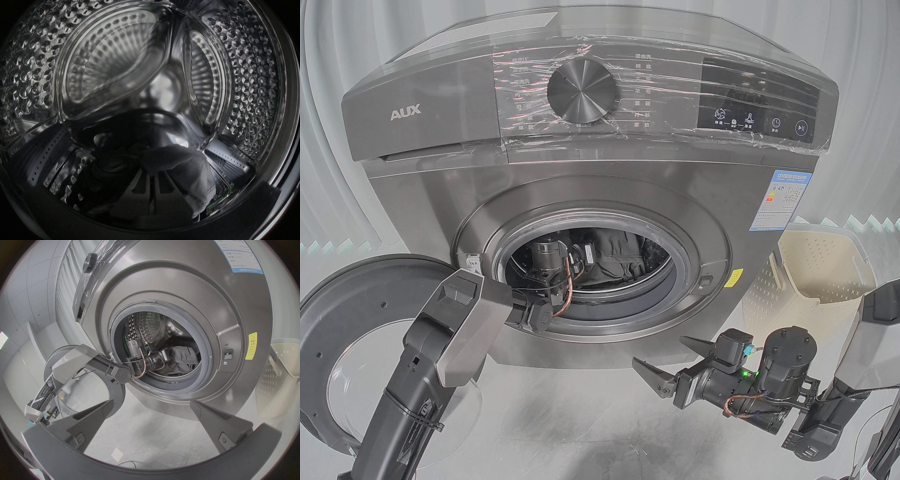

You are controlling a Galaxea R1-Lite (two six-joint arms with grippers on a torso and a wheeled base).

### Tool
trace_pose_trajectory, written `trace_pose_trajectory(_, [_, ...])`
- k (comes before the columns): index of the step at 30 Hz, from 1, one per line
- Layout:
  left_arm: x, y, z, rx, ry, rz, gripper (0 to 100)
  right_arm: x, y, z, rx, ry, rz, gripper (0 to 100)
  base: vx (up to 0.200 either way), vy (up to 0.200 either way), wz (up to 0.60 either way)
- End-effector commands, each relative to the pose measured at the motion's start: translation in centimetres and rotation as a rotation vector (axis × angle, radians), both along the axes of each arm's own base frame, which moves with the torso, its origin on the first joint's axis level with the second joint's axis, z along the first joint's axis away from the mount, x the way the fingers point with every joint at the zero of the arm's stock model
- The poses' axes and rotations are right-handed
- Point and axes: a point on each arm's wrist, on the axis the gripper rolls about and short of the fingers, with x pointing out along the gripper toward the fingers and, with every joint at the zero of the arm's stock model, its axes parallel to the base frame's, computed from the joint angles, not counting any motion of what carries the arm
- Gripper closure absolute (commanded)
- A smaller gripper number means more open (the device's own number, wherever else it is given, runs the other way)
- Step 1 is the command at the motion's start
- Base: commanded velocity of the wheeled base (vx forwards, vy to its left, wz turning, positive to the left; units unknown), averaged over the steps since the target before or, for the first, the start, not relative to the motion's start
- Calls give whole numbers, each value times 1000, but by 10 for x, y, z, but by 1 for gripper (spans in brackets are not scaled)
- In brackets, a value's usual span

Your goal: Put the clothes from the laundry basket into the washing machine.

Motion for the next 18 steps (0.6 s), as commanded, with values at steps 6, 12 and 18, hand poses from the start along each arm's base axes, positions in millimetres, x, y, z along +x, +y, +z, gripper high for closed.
trace_pose_trajectory(6, [-26,-17,6,3,22,-48,0,-1,0,3,6,-7,0,0,0,0,0])
trace_pose_trajectory(12, [-61,-23,10,56,117,-97,0,-1,-1,3,8,-8,0,0,0,0,0])
trace_pose_trajectory(18, [-98,-18,-3,123,226,-132,0,-1,0,4,8,-9,0,0,0,0,0])
